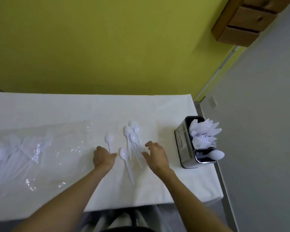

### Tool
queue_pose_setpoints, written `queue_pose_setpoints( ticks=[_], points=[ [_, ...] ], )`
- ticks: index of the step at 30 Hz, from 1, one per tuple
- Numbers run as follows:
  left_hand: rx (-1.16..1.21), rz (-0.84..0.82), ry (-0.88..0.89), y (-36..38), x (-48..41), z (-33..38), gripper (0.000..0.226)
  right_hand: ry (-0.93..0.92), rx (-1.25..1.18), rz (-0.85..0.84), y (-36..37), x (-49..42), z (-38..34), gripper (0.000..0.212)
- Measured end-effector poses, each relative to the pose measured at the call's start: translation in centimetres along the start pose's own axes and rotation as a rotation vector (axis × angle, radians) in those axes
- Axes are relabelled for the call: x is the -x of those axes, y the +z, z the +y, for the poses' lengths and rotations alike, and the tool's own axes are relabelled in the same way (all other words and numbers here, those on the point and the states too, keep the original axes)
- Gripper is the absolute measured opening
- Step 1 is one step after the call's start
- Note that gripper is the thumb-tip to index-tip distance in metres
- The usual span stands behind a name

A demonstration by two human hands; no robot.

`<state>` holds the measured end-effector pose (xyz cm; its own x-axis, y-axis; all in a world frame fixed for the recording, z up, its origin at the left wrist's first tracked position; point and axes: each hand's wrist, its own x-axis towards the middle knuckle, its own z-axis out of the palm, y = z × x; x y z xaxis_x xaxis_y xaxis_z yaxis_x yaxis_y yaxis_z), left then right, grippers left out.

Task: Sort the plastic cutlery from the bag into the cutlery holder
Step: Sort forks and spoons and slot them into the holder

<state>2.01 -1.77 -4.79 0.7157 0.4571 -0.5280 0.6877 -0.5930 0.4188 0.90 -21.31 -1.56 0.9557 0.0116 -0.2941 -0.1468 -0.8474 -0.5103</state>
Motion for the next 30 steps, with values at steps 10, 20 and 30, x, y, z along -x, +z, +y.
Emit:
queue_pose_setpoints(
  ticks=[10, 20, 30],
  points=[
    [0.045, -0.246, 0.083, 0.1, 4.0, -1.4, 0.021, 0.121, 0.004, -0.017, 2.9, -3.8, -2.4, 0.040],
    [-0.025, -0.201, 0.206, 3.0, 4.3, -0.3, 0.027, 0.305, -0.180, -0.067, 1.2, -5.4, -0.8, 0.020],
    [0.207, -0.091, 0.066, 1.1, 1.2, 0.2, 0.022, 0.278, -0.288, 0.046, 0.4, -7.0, -1.2, 0.018]
  ],
)
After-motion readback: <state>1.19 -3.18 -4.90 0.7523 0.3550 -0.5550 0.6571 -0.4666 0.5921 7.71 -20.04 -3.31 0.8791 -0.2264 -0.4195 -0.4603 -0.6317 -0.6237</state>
